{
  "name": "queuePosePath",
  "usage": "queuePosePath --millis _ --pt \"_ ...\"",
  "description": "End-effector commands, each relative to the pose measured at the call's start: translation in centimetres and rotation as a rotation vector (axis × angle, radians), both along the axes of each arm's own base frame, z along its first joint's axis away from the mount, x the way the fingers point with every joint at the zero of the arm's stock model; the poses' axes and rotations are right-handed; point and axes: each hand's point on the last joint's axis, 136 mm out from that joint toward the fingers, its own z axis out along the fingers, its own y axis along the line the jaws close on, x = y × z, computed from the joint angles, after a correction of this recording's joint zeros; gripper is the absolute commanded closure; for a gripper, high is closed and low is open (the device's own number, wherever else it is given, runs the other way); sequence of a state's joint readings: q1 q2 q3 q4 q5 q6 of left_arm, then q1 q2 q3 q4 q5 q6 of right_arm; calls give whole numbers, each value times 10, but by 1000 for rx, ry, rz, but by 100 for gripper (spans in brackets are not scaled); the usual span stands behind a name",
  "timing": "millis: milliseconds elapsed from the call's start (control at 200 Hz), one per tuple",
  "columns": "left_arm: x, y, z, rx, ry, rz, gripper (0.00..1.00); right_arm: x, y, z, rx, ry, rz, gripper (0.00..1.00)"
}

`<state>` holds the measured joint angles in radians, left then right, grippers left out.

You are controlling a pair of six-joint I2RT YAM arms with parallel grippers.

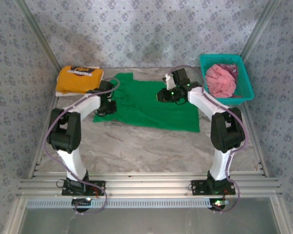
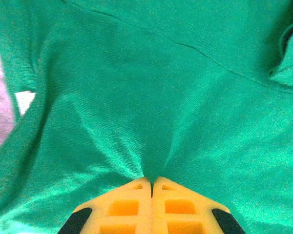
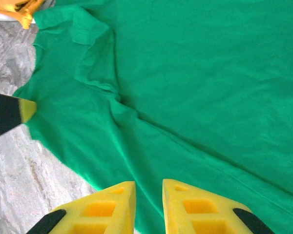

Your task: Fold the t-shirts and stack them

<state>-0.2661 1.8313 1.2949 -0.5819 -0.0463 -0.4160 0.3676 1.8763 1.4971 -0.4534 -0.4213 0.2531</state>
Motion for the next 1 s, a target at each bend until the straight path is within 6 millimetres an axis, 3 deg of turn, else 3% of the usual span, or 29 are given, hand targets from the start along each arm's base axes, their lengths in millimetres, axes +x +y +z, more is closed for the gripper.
queuePosePath --millis 0,125,220,260,315,390,475,530,585,660,775,859,939,994 --pt "-12 28 3 5 26 61 100 0 -6 -26 -60 38 -7 76" --pt "-20 36 9 32 24 52 100 1 -5 -40 -114 52 4 76" --pt "-24 33 13 21 28 28 52 1 -4 -54 -123 84 5 76" --pt "-26 31 14 10 36 22 52 -1 -6 -61 -131 111 -1 76" --pt "-30 31 16 1 32 20 59 -3 -10 -71 -138 149 -21 76" --pt "-33 42 17 21 16 50 58 -3 -21 -85 -149 190 -70 76" --pt "-31 68 13 21 28 128 37 -1 -40 -99 -166 231 -140 76" --pt "-25 79 11 10 26 153 34 1 -51 -105 -172 245 -180 76" --pt "-18 88 10 22 24 171 20 4 -61 -109 -184 250 -220 76" --pt "-9 89 5 2 25 186 20 9 -72 -115 -207 254 -253 76" --pt "4 78 3 -55 -9 202 29 11 -81 -130 -209 293 -287 76" --pt "8 69 3 -76 -30 212 46 10 -84 -139 -193 324 -309 78" --pt "11 56 12 -79 -66 199 48 6 -87 -146 -196 347 -326 80" --pt "15 42 23 -98 -101 183 56 3 -89 -149 -197 357 -336 85"
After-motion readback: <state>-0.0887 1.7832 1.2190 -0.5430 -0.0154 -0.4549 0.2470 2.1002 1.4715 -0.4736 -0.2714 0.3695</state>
